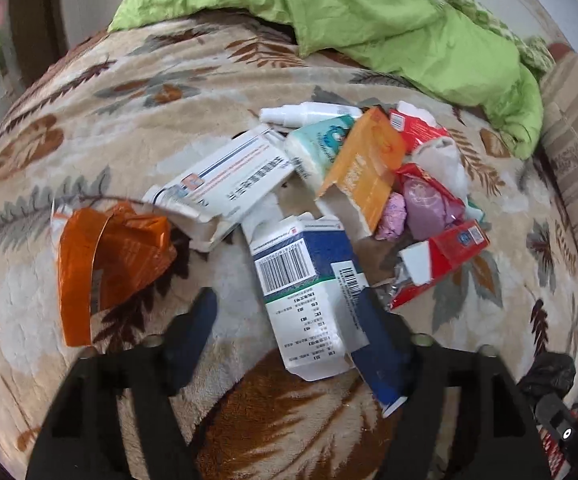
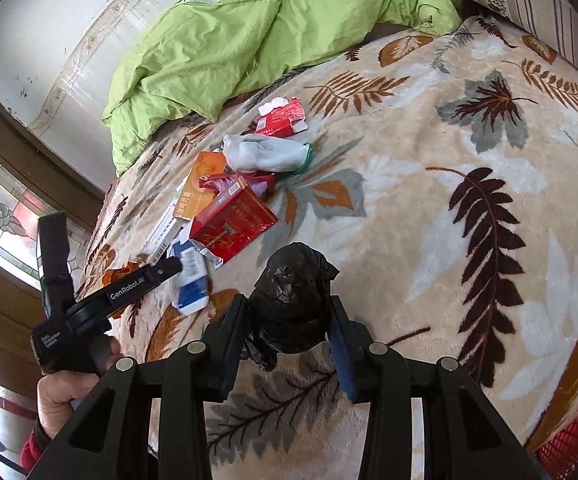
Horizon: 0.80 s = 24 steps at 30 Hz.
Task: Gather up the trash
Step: 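Grasp the black plastic bag with the right tool while the left tool grasps the blue-white medicine box, then carry both items over the red basket and open both tools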
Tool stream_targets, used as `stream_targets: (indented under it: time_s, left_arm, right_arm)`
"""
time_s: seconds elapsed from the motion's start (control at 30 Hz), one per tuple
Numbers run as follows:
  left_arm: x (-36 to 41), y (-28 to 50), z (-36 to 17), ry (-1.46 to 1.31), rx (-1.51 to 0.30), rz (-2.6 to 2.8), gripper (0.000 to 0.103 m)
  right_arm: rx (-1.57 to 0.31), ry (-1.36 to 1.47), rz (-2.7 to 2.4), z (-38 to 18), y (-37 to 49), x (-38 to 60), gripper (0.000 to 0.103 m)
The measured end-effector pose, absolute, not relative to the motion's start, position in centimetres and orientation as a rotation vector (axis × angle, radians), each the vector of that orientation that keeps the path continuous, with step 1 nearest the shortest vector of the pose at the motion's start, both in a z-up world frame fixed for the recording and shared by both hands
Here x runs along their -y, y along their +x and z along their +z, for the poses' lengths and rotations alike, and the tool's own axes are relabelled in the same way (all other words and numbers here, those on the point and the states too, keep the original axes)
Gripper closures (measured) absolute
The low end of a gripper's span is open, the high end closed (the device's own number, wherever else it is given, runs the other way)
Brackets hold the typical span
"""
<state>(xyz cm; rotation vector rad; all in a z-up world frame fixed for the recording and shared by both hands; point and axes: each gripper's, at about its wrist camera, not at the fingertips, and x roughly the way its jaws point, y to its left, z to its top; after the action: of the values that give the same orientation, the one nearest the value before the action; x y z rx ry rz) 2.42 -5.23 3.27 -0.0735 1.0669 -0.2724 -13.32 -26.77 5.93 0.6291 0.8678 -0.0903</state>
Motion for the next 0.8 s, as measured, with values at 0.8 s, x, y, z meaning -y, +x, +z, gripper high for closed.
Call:
stream_targets:
  time_s: [0.8]
  left_arm:
    - [5.0,-4.3,5.4,-0.026,-0.968,-0.446,0.069]
  right_arm:
    - [-0.850,0.615,-0.072,6.5,-15.7,26.9,0.061]
